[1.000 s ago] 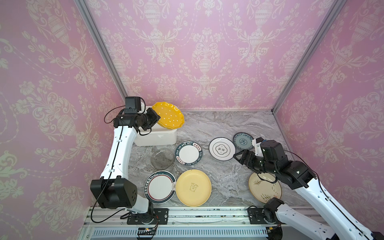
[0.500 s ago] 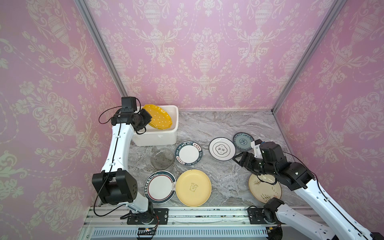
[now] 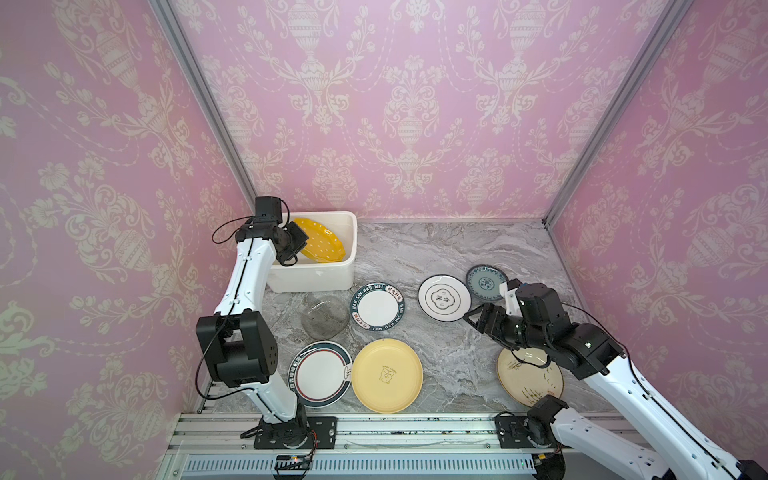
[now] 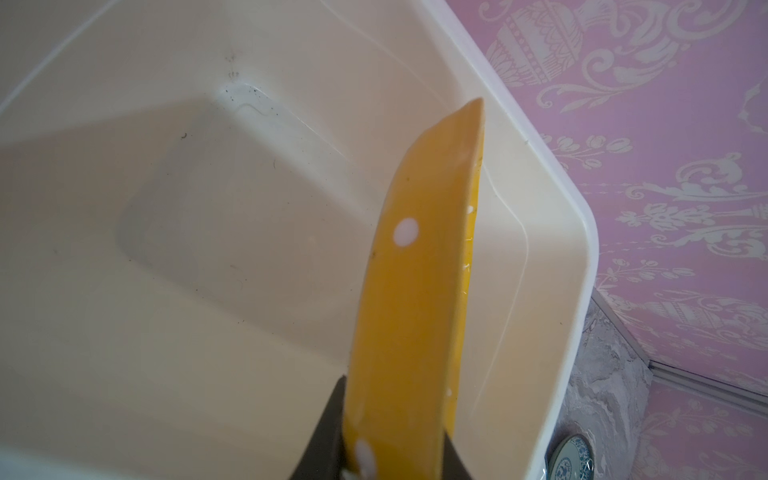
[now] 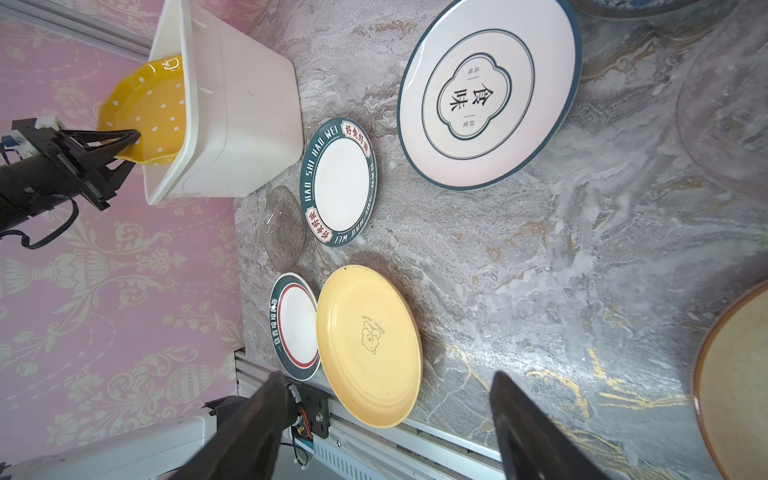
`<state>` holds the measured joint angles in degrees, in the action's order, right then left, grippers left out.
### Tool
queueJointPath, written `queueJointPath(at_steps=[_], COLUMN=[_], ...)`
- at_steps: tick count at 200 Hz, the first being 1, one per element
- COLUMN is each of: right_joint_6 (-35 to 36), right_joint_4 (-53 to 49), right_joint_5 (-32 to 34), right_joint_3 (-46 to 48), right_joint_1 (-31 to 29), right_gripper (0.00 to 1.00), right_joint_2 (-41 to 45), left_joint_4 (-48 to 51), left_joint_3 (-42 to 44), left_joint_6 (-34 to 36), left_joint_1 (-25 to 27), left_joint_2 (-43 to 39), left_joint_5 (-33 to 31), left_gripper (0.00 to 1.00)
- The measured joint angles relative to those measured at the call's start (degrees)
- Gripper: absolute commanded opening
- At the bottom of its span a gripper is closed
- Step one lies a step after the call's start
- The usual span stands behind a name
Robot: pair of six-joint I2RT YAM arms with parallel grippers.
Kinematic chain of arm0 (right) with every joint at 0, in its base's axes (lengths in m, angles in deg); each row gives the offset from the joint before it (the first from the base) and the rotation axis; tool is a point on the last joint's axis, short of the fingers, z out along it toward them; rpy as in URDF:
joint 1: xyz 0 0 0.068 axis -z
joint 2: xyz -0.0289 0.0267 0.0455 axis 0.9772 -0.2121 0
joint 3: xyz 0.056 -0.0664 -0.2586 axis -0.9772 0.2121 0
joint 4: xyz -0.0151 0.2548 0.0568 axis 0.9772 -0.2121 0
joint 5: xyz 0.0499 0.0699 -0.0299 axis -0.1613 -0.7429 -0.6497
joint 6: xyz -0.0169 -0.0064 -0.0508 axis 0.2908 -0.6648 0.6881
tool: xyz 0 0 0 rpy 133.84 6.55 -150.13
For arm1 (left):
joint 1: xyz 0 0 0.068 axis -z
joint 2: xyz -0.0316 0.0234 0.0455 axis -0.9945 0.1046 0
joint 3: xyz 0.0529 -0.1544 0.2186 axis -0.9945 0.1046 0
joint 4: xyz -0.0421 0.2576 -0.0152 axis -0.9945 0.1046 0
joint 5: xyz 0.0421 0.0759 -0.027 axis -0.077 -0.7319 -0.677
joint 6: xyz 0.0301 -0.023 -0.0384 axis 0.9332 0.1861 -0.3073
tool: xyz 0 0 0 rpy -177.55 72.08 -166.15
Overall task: Place the plates into the plastic bin on the countertop
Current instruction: 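Carry the yellow dish with the left gripper over the white bin, then lower the yellow dish into the bin and open the left gripper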
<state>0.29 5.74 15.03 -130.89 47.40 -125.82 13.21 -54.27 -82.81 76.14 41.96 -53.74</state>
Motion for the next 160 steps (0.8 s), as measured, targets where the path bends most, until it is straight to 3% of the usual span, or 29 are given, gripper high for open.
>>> queueJointPath(at_steps=[160], right_joint_6=[0.0], right_joint_4=[3.3], right_joint_5=[0.3], right_joint_3=[0.7], right_joint_1=[0.0], right_gripper=[0.78], right_joint_2=[-3.1], left_joint_4=[2.9], left_joint_3=[-7.0], left_joint_6=[0.5], left_joint_1=[10.7], left_joint_2=[11.3], left_joint_5=[-1.7], left_gripper=[0.0])
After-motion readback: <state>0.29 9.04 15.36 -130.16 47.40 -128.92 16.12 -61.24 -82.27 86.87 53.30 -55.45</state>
